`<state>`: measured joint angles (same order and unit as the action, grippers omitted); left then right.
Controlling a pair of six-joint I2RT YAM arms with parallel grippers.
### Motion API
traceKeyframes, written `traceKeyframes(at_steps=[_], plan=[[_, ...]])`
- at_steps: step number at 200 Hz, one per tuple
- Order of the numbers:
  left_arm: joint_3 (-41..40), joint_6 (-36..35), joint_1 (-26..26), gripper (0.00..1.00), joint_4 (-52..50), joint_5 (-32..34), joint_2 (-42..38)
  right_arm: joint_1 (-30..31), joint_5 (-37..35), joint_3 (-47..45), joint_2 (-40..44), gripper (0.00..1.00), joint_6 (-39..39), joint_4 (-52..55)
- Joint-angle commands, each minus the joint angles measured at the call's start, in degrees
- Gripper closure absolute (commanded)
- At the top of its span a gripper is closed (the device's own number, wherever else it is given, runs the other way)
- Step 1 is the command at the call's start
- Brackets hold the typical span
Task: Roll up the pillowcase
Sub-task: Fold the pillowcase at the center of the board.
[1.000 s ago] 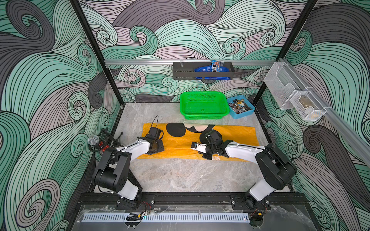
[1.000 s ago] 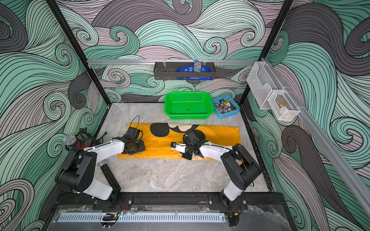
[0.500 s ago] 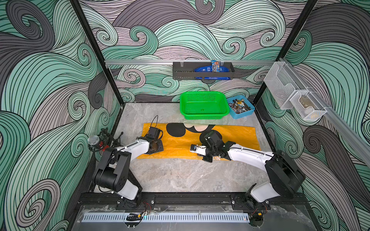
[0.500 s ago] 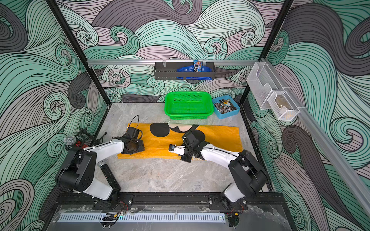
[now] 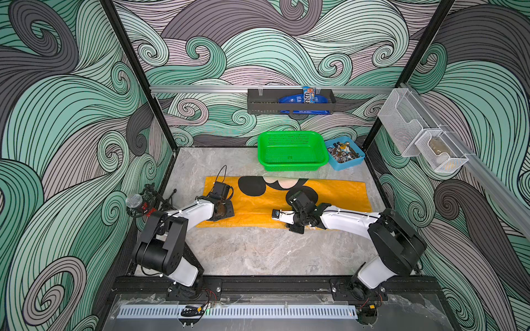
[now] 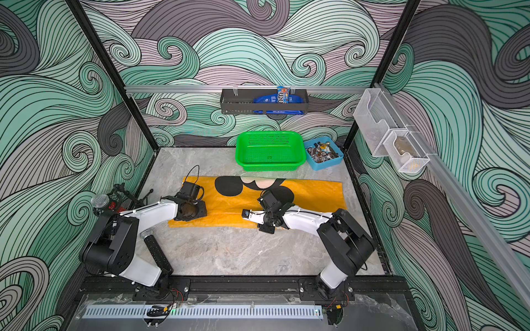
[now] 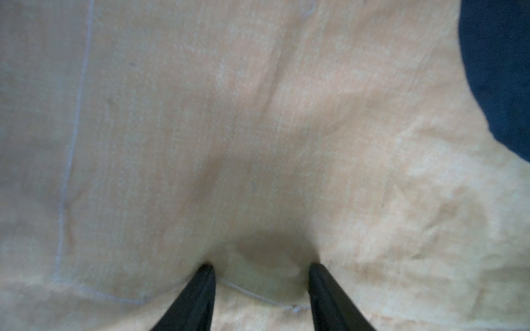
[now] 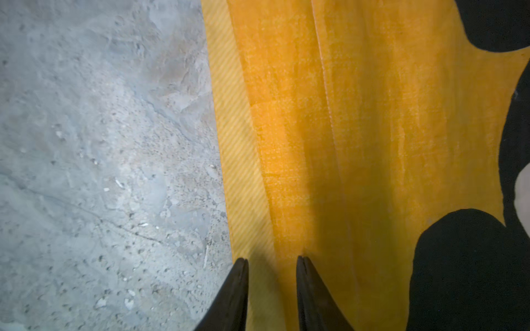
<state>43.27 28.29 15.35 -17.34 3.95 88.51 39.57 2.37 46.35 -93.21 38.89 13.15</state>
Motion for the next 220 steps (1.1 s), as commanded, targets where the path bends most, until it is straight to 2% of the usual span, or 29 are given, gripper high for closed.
traceKeyframes(at_steps=[1,99,134,153,220], plan=[[0.2,-1.3,-0.8,0.44,-2.5,1.0,0.8,-0.3,-1.6,1.5,-1.2,0.69,-0.1,-0.6],[-0.9,-1.8,-0.9,0.44,-1.9,0.3,0.5,-0.8,-2.9,2.4,-3.5,0.71,-0.2,-1.3],[-0.8,-1.9,-1.0,0.44,-1.8,0.0,0.8,-1.3,-2.2,3.4,-3.3,0.89,-0.7,-1.6],[-0.9,-2.1,-1.1,0.44,-1.7,0.0,0.8,-1.2,-1.3,3.7,-2.8,0.95,-0.9,-1.4],[-0.5,-2.3,-1.0,0.44,-1.6,-0.6,1.3,-1.2,-0.5,2.9,-0.1,0.97,-1.2,-1.3]])
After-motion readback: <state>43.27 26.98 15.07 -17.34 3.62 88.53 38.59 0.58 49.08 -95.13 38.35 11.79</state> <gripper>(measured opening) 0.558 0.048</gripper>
